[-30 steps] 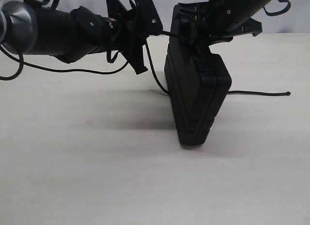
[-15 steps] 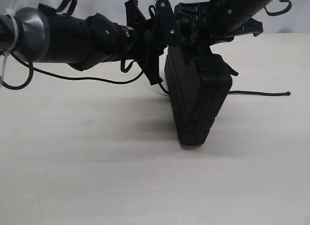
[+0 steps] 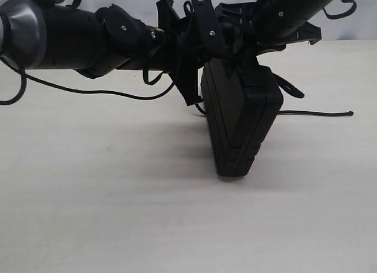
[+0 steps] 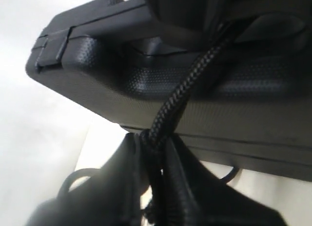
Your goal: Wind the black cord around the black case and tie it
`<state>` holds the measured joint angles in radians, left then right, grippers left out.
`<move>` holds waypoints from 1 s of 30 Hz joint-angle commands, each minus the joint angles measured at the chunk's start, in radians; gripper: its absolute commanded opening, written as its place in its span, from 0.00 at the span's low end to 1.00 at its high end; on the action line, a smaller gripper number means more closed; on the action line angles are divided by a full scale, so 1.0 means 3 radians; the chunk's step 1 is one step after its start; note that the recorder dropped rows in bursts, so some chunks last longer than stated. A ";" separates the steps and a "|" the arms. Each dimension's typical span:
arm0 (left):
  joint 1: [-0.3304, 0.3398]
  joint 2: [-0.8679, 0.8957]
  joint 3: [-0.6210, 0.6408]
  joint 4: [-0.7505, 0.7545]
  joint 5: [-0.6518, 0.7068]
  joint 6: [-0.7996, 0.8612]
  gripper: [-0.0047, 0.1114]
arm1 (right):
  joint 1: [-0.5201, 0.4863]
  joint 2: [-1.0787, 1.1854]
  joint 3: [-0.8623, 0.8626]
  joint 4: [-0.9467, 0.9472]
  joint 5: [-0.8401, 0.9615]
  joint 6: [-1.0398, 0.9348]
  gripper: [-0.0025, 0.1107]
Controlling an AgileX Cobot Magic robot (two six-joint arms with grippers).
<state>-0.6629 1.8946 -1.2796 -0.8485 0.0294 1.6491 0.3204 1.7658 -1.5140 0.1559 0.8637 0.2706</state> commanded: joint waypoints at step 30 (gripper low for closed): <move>-0.0271 -0.0041 -0.0214 -0.0348 0.0324 0.0005 0.04 | 0.0027 0.0003 0.0013 0.0041 -0.0183 0.0000 0.06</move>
<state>-0.7296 1.8908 -1.3287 -0.9439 0.1216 1.6491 0.3248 1.7677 -1.5097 0.1467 0.8256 0.2725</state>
